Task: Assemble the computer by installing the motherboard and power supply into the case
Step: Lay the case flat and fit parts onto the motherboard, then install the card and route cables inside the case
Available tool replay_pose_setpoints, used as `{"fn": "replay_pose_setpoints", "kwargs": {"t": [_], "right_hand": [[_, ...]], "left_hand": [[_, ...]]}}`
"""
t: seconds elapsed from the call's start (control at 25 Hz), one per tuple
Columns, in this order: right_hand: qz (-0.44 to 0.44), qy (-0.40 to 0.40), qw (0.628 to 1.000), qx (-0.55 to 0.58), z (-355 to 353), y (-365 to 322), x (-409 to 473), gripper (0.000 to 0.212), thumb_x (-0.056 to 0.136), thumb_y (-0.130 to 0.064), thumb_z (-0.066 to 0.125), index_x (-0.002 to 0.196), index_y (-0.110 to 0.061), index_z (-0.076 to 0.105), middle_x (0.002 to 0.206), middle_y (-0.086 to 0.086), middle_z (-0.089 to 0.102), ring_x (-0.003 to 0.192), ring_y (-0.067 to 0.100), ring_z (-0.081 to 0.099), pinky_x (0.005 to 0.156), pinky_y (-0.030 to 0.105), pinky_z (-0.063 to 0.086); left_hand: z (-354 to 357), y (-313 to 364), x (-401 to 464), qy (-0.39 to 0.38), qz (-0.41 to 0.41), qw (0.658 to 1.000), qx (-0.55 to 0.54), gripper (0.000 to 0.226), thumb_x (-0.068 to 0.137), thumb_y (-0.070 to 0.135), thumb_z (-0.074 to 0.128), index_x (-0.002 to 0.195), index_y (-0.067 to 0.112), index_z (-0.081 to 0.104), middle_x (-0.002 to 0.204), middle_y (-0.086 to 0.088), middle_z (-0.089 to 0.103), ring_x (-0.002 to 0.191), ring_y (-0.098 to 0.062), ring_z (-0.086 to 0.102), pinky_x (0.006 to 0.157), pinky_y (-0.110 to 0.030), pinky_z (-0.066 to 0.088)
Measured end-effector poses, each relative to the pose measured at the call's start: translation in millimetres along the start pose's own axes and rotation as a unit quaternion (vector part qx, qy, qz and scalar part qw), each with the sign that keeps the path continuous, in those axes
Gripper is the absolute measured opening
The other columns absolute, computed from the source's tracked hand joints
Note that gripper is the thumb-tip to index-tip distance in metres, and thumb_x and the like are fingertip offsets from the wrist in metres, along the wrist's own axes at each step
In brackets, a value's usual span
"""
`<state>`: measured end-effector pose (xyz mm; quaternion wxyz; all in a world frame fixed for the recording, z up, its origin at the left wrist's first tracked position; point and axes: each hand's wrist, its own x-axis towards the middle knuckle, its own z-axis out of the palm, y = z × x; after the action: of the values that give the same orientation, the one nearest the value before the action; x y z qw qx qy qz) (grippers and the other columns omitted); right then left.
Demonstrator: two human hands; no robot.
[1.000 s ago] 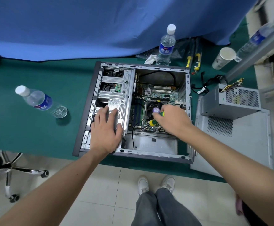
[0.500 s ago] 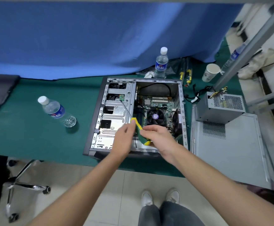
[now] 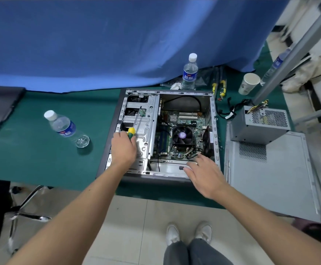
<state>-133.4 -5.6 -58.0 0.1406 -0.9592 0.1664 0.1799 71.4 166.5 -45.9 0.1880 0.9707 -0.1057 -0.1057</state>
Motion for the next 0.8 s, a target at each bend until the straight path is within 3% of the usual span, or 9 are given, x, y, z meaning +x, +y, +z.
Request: {"fn": "replay_pose_setpoints", "kwargs": {"t": [0.12,0.28,0.4,0.48,0.56,0.8], "right_hand": [[-0.022,0.037,0.998,-0.054,11.9,-2.2,-0.6,0.052,0.106,-0.041,0.013,0.123,-0.026,0.06,0.128,-0.001,0.063,0.137,0.024,0.039,0.11,0.039,0.031],[-0.003,0.062,0.997,-0.048,11.9,-0.6,-1.3,0.071,0.099,-0.044,-0.002,0.116,-0.028,0.065,0.116,-0.007,0.067,0.126,0.02,0.046,0.101,0.037,0.037],[0.002,0.062,0.997,-0.046,11.1,-4.5,0.2,0.073,0.098,-0.044,-0.004,0.111,-0.027,0.066,0.11,-0.007,0.068,0.118,0.021,0.05,0.095,0.038,0.039],[0.002,0.071,0.996,-0.051,11.7,-3.1,0.4,0.071,0.099,-0.043,-0.001,0.108,-0.026,0.067,0.105,-0.006,0.069,0.112,0.022,0.052,0.092,0.038,0.041],[0.0,0.085,0.995,-0.057,12.5,-2.4,2.3,0.068,0.1,-0.042,0.003,0.104,-0.024,0.069,0.099,-0.006,0.069,0.105,0.021,0.053,0.088,0.038,0.043],[-0.011,0.07,0.995,-0.076,13.0,0.2,3.1,0.063,0.101,-0.041,0.005,0.105,-0.022,0.066,0.093,-0.002,0.069,0.093,0.023,0.056,0.081,0.037,0.041]], "left_hand": [[9.9,-4.4,9.2,0.027,0.004,0.999,0.042,0.035,0.103,0.031,0.047,0.117,-0.001,0.052,0.119,-0.02,0.049,0.107,-0.033,0.046,0.086,-0.04,0.04],[21.2,-0.3,7.4,0.073,0.02,0.995,0.071,0.033,0.1,0.03,0.053,0.116,0.001,0.051,0.117,-0.021,0.049,0.103,-0.034,0.044,0.079,-0.039,0.032],[29.4,7.0,-3.1,0.149,0.1,0.981,0.076,0.033,0.099,0.024,0.055,0.124,0.002,0.053,0.127,-0.022,0.05,0.115,-0.037,0.045,0.091,-0.045,0.03],[40.7,13.4,-10.8,0.114,0.219,0.968,0.042,0.036,0.1,0.02,0.052,0.132,0.001,0.051,0.137,-0.021,0.048,0.126,-0.036,0.045,0.104,-0.046,0.033],[49.4,14.5,-11.6,0.044,0.281,0.958,0.033,0.044,0.101,0.017,0.048,0.14,-0.001,0.046,0.146,-0.02,0.042,0.135,-0.034,0.041,0.115,-0.043,0.034],[60.0,11.7,-5.9,-0.03,0.289,0.951,0.106,0.06,0.101,0.026,0.039,0.156,0.011,0.021,0.161,-0.01,0.021,0.149,-0.027,0.018,0.12,-0.042,0.022]]}}
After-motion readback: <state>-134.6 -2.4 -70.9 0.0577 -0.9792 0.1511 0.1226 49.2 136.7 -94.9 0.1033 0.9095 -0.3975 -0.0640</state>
